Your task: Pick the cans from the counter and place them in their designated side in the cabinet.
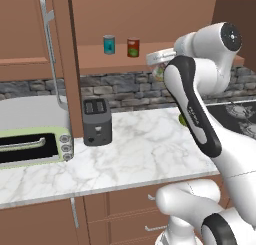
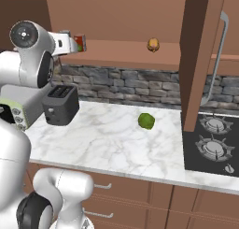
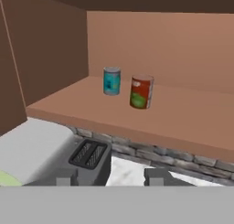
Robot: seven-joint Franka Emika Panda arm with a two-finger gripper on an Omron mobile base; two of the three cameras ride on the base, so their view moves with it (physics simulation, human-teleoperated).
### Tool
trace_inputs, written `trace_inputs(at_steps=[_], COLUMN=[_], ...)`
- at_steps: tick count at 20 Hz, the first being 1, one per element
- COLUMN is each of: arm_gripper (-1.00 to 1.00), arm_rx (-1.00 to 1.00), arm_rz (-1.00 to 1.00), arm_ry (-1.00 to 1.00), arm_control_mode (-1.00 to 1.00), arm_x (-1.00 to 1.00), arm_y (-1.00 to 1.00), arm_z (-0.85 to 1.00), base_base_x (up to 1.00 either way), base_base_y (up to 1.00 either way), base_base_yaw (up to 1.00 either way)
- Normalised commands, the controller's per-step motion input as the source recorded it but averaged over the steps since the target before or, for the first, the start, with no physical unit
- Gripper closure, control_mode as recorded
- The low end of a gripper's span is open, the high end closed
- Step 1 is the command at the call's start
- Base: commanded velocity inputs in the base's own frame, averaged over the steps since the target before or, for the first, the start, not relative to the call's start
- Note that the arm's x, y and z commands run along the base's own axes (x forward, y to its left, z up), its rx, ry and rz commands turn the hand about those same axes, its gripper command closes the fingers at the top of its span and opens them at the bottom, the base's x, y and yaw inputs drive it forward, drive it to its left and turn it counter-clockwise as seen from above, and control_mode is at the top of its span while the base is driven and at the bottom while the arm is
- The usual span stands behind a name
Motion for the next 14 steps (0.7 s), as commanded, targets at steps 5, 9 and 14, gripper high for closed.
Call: trace_inputs(at_steps=[5,9,14], arm_gripper=[1.0,1.0,1.0], arm_rx=[0.0,0.0,0.0], arm_rz=[0.01,0.01,0.01], arm_ry=[-0.04,-0.04,-0.04], arm_control_mode=[-1.0,-1.0,-1.0], arm_x=[0.14,0.16,0.18], arm_y=[0.07,0.07,0.04], arm_z=[0.11,0.13,0.1], base_base_x=[0.0,0.0,0.0], base_base_y=[0.0,0.0,0.0], base_base_yaw=[0.0,0.0,0.0])
